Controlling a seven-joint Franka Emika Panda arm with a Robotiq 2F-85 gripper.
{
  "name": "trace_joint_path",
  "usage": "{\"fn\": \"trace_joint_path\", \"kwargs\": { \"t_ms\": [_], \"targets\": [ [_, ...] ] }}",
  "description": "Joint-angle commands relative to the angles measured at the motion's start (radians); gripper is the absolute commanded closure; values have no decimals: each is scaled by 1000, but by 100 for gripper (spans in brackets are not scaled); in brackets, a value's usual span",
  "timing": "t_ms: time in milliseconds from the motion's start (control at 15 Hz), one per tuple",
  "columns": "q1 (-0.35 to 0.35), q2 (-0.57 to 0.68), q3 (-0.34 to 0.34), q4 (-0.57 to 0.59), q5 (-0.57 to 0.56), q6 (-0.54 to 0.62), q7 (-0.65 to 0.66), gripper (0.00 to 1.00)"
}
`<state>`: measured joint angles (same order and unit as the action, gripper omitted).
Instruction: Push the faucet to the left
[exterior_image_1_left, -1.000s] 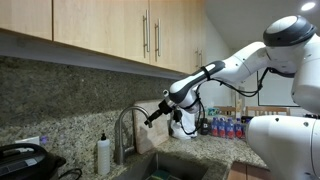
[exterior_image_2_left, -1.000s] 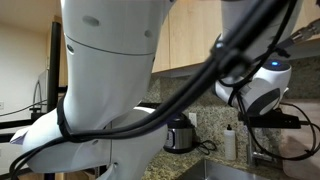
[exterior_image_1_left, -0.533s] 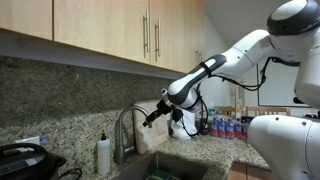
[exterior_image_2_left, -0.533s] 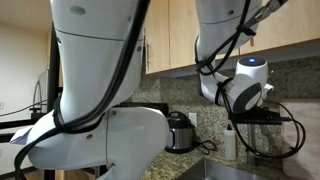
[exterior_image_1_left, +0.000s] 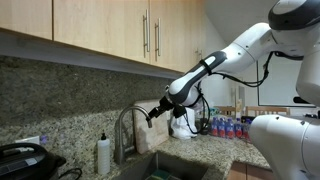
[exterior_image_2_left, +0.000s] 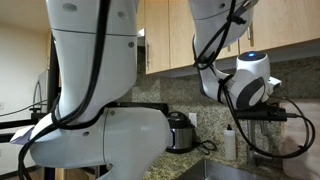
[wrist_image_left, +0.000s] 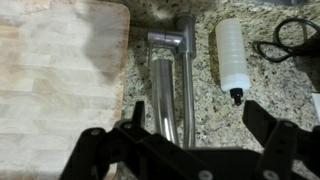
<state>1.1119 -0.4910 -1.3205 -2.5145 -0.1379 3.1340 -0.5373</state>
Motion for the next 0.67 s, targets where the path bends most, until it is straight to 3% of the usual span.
{"fn": "trace_joint_path", "kwargs": {
  "t_ms": [0, 600],
  "targets": [
    [-16, 51, 11, 45, 3, -21, 54, 0],
    [190, 44, -130, 190, 8, -167, 18, 0]
  ]
}}
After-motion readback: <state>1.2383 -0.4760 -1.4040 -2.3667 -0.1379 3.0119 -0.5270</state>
